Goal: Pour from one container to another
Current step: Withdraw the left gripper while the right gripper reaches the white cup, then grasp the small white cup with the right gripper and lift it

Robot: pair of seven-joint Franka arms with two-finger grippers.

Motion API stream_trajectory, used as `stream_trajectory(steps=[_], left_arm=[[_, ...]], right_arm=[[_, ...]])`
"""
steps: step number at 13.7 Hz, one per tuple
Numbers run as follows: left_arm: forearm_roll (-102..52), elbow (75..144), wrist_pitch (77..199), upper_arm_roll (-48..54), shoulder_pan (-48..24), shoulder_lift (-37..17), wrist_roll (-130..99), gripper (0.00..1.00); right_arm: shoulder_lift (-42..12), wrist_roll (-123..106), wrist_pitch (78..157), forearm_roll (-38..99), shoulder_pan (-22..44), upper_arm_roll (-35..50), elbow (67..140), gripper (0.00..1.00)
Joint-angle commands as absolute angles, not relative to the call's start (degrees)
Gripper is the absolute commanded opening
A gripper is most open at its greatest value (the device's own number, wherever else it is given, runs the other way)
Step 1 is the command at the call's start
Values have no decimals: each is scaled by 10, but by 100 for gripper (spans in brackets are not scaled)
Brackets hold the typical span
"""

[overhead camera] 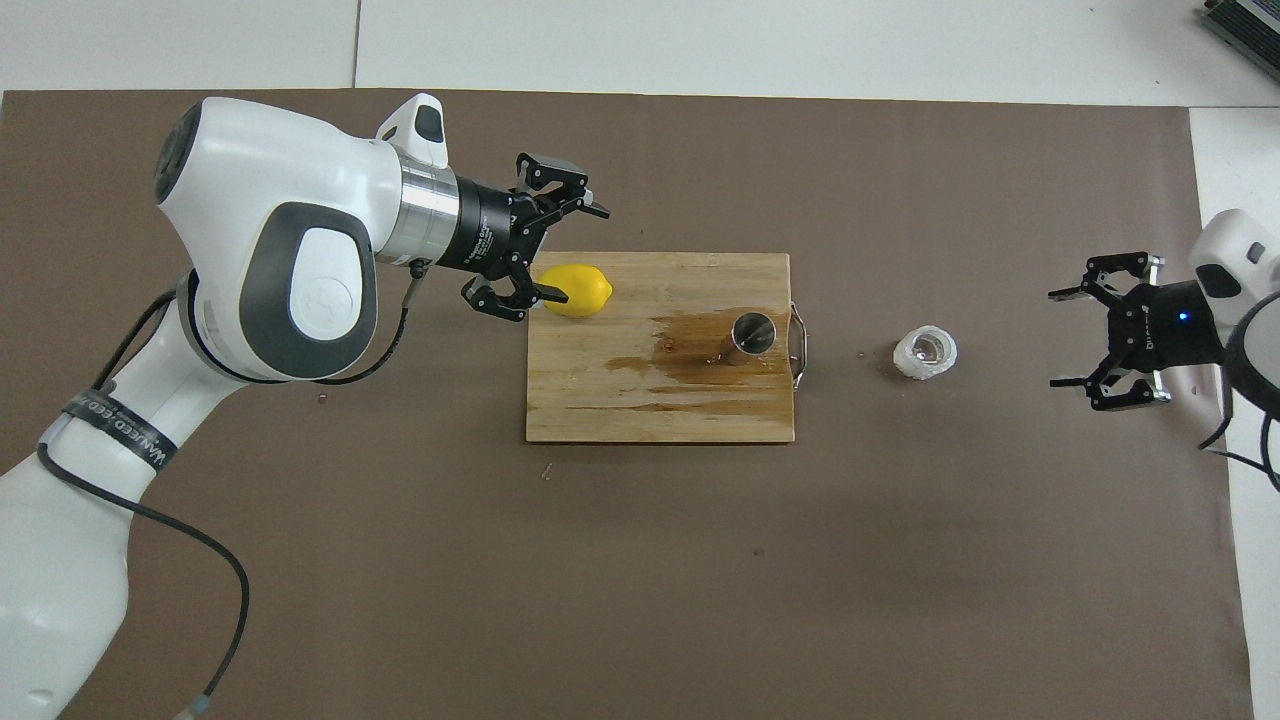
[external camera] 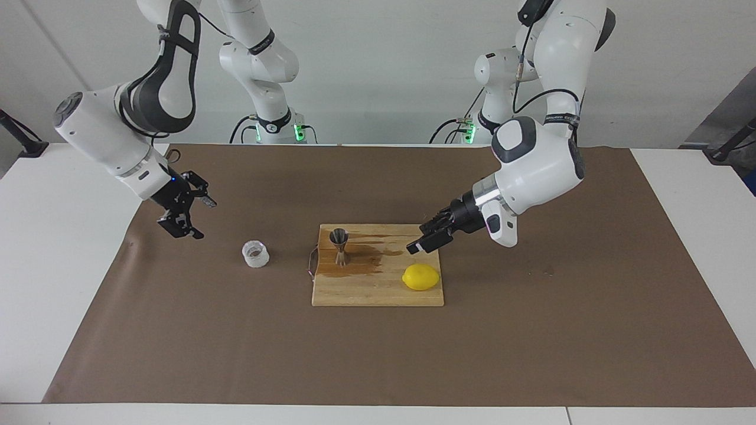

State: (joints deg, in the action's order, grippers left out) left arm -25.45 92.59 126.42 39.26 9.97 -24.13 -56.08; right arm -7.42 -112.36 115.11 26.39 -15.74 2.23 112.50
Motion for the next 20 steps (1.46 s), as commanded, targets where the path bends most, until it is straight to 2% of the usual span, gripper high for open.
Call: stream_trajectory(steps=[1,4,8,11,12,16,20], left_arm=[[-145,946,1217,385,100,-202,-550,100],[-74,940,1155,386,130,-179,-466,100],[-42,940,1109,385,185,-169,-289,100],[23,936,1095,382,188,-150,-215,100],[45,933,1083,361,177,-130,-201,100],[47,937,1057,218,54,-77,-187,100],[46,937,1028,114,-4,-38,-101,100]], right_arm=[[-116,-1163,1165,332,-175,28,1126,100],[-131,-1170,1164,399,-168,28,1145,100],[-206,-1239,1140,483,-171,29,1146,100],[-224,-1278,1133,504,-164,30,1146,100],[-225,-1298,1139,510,-158,29,1146,100],[-227,-1315,1146,523,-152,29,1146,100],[-243,-1355,1158,544,-146,29,1147,100]])
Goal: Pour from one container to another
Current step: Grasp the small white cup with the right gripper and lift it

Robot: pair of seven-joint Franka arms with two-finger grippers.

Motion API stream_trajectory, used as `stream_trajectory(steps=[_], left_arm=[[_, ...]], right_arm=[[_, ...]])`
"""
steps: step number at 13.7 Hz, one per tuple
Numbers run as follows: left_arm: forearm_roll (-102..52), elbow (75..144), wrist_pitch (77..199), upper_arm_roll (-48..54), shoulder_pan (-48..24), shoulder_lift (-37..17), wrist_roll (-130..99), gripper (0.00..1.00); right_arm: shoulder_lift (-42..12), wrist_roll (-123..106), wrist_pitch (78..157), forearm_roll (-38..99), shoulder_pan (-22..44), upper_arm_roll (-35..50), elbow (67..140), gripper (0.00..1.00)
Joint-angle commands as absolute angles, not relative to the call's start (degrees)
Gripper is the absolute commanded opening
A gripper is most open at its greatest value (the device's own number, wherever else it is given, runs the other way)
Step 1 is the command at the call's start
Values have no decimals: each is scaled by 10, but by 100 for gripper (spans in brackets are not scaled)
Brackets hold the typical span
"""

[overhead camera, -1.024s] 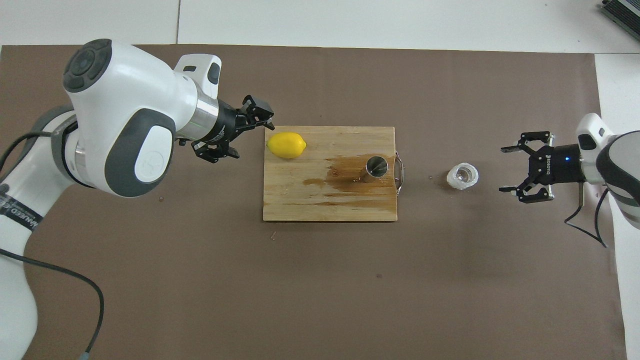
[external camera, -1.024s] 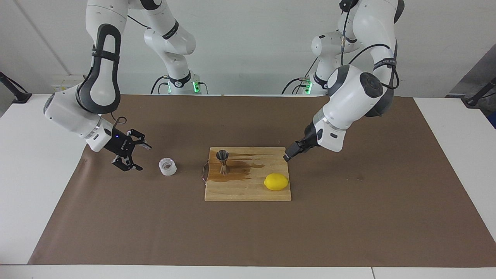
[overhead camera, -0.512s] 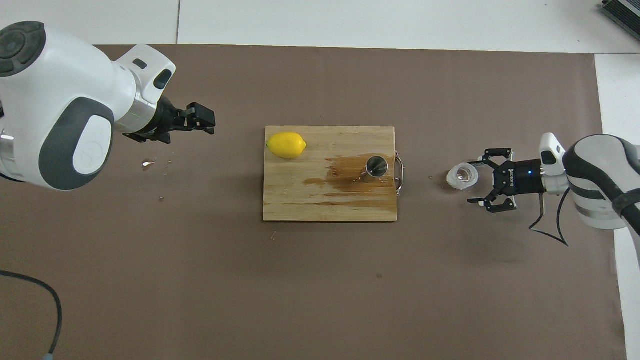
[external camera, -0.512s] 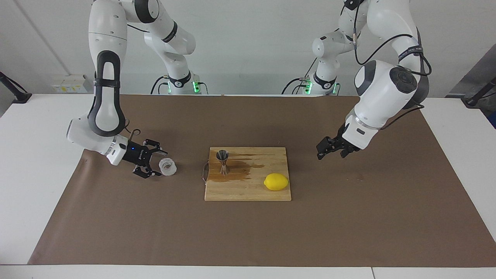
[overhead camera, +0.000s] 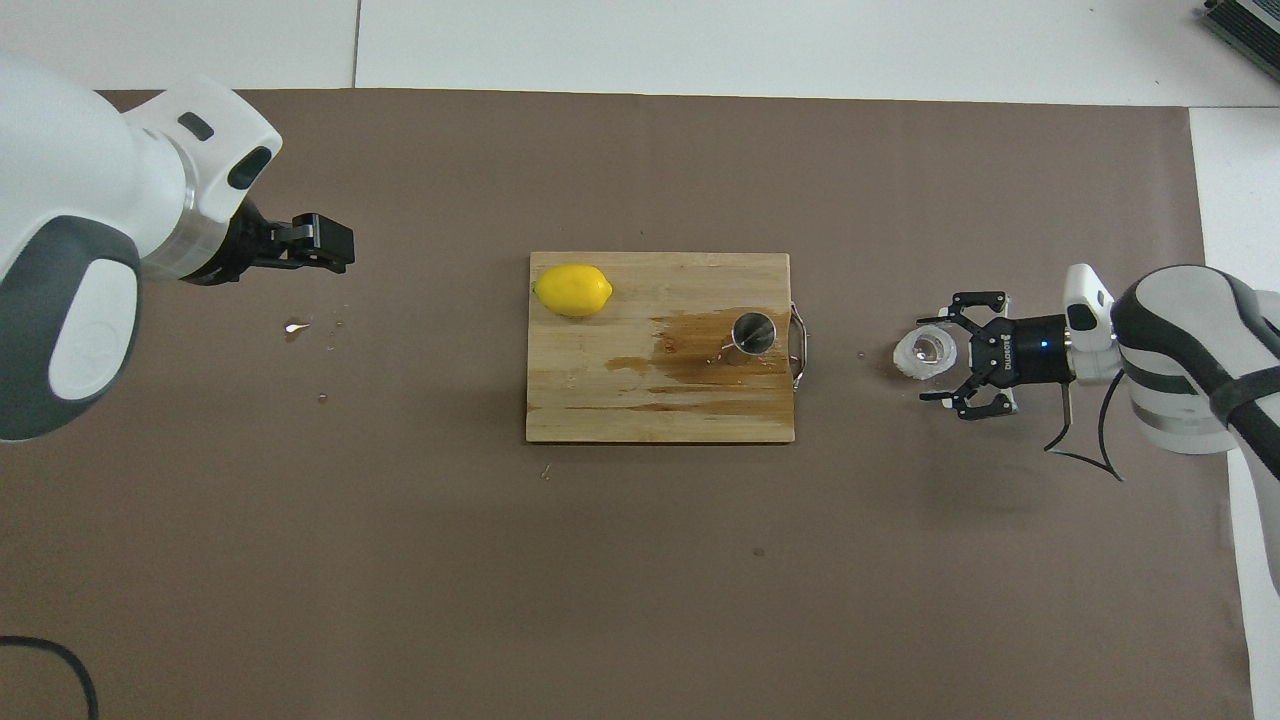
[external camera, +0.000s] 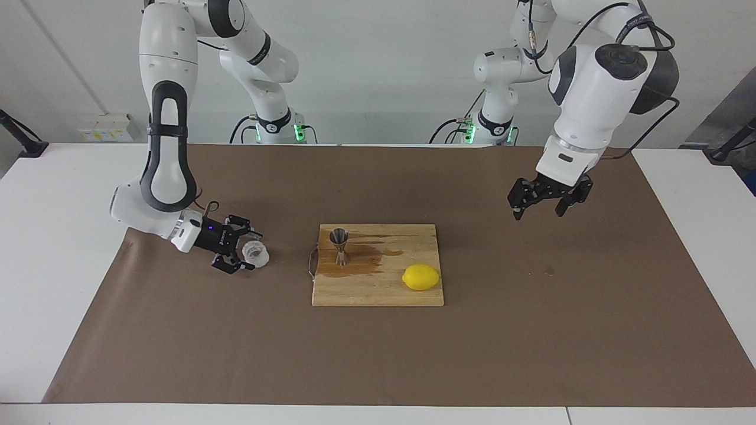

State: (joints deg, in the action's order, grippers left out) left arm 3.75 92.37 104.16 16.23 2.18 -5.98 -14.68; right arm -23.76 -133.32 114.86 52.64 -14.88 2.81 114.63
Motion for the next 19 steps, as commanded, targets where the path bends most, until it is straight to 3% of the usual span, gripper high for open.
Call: stream_trajectory(steps=[1,6,7,9,10,15,19], left_arm=[[46,936,1020,86,-21,-36,-87,100],[46,940,1007,20,-58,-19,-28,100],[46,937,1006,19,-58,-11,-29,100],[45,936,995,19,-54,0,-26,100],[41,937,990,19,-53,3,-26,100],[-33,938,980,21,-40,17,-28,100],[-32,939,980,21,-38,17,-29,100]], right_arm=[[-243,-1355,1159,545,-146,29,1147,100],[-244,-1359,1172,546,-142,30,1147,100],[-244,-1361,1176,545,-140,29,1147,85],[-246,-1361,1190,544,-132,29,1147,42],[-246,-1362,1188,544,-129,29,1147,37],[-239,-1331,1178,545,-120,34,1138,34],[-191,-1232,1182,532,-84,38,1138,34]])
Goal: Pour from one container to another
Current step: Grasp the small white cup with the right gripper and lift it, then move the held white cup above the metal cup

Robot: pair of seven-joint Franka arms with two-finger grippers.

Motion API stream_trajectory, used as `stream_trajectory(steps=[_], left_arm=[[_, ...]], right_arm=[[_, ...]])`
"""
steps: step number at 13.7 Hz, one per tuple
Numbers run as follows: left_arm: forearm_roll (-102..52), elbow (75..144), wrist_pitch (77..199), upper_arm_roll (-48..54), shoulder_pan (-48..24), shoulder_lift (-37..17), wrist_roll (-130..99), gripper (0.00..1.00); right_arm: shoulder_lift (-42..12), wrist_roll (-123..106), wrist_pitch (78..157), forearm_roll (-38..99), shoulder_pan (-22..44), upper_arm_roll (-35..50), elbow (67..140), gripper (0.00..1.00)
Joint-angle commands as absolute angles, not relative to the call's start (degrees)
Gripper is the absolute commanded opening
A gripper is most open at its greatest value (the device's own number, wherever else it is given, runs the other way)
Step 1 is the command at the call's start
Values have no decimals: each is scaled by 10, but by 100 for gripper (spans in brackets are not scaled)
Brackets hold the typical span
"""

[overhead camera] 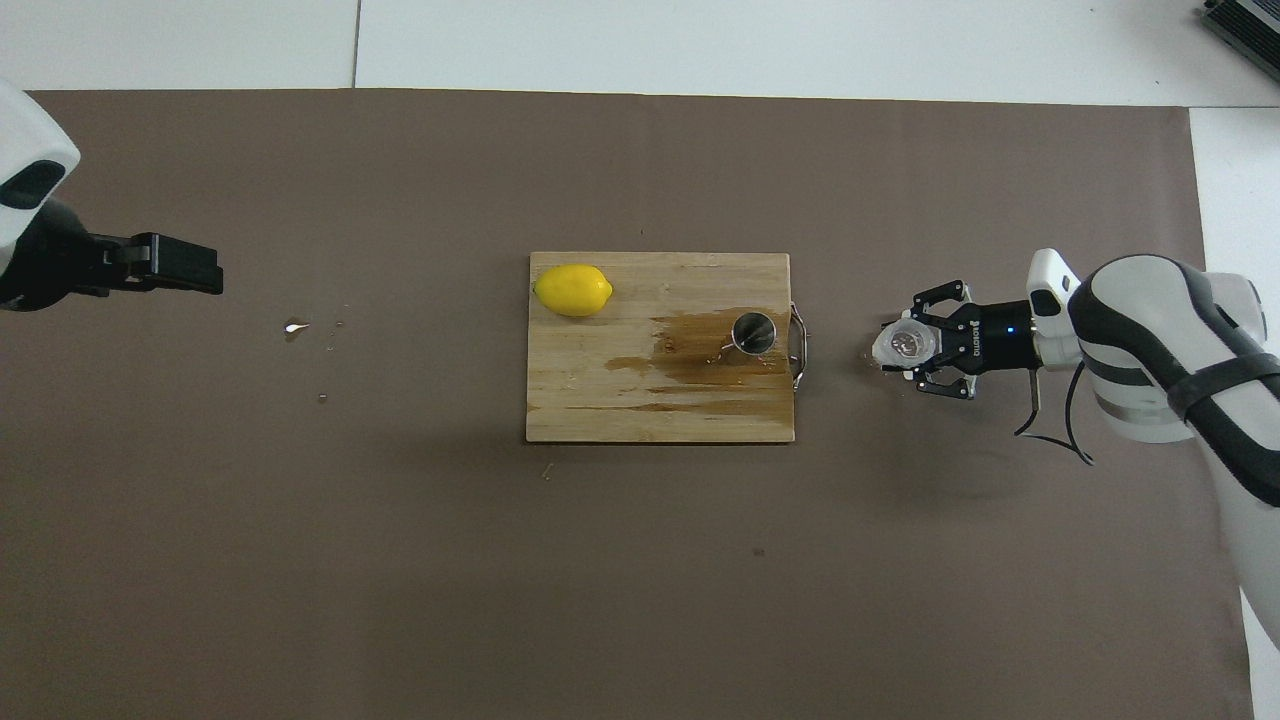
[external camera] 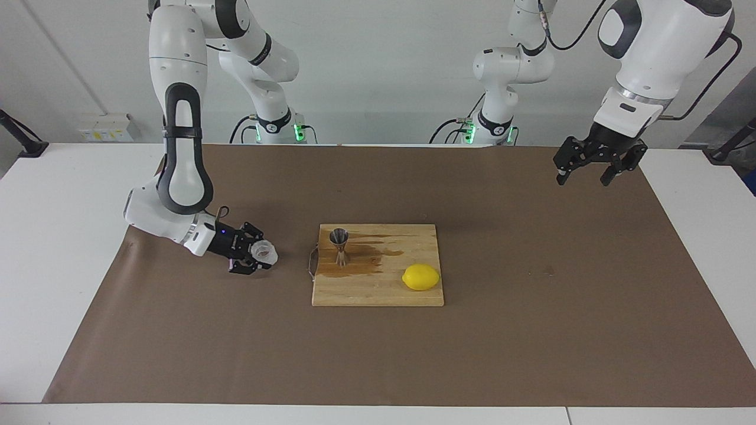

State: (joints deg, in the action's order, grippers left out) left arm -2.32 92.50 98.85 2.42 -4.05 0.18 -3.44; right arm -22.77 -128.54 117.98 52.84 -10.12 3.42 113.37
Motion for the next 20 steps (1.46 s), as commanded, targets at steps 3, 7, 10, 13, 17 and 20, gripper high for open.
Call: stream_trajectory(steps=[3,7,10,13,17,20], left_arm=[[-19,940,946,19,-38,20,-29,100],[2,947,947,19,-38,26,-30,100],[1,947,947,20,-41,25,-32,100],[1,947,943,19,-38,26,-33,100],[1,958,941,19,-38,31,-30,100],[1,964,946,19,-37,33,-35,100]], right_arm=[[-136,-1086,1187,456,-42,38,1138,35],[-94,-932,1187,395,8,38,1136,35],[-85,-829,1187,332,33,38,1127,35],[-85,-759,1188,283,58,38,1107,35],[-86,-725,1214,264,85,38,1107,35],[-86,-691,1216,224,86,39,1108,35]])
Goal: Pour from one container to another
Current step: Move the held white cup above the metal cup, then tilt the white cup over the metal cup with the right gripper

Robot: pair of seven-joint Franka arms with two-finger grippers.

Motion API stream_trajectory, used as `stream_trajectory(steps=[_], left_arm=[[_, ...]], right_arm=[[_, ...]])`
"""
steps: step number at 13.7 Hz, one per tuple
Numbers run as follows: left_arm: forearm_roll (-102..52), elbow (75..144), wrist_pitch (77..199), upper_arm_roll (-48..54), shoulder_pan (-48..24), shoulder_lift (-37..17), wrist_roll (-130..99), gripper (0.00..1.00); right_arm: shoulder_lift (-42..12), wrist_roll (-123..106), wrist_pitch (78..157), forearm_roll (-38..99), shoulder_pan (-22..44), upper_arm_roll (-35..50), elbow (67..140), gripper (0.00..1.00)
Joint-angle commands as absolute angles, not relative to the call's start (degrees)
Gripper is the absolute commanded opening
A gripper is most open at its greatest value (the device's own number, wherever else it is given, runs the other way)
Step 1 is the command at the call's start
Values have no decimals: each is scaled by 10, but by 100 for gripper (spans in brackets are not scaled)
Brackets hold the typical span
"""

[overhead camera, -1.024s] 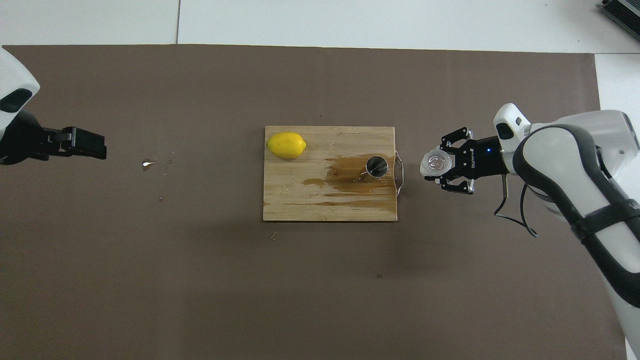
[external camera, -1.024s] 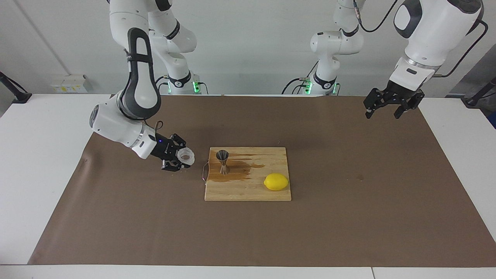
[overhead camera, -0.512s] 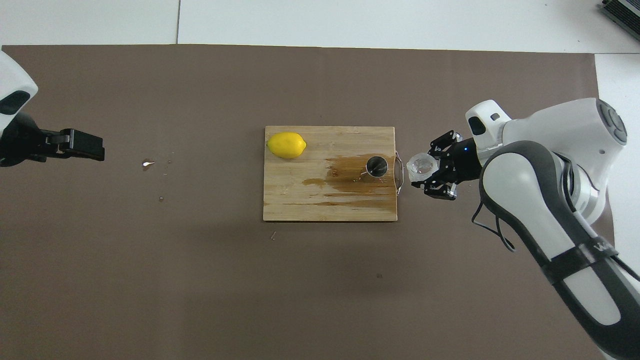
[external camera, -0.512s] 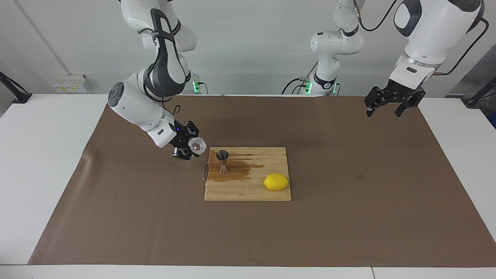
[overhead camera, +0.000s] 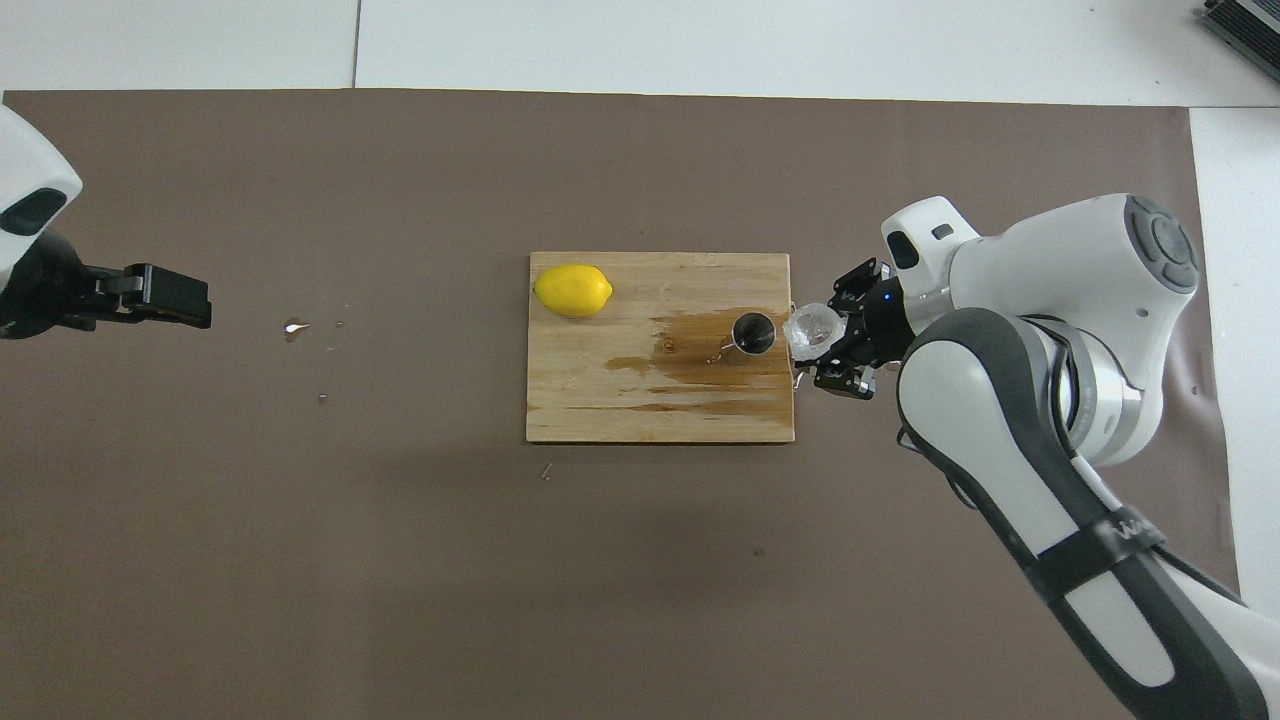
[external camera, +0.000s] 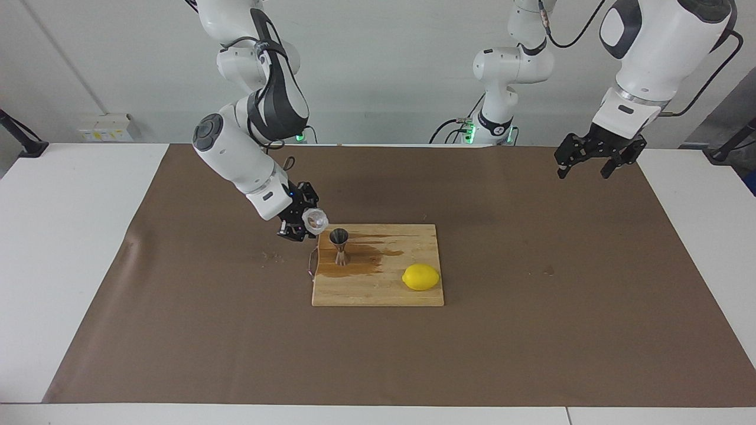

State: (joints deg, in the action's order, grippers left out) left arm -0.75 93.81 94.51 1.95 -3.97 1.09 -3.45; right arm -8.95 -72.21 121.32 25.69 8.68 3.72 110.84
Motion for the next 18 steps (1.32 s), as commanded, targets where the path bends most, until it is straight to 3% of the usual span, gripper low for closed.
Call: stream_trajectory(steps=[1,4,18], left_arm=[[1,965,947,19,-35,34,-34,100],[1,978,948,38,3,39,-33,100],[1,982,940,36,5,44,-34,100]], right_arm=[[-86,-680,1215,217,91,39,1107,35],[-88,-653,1230,189,105,39,1107,35],[-92,-546,1223,44,151,39,1080,35]])
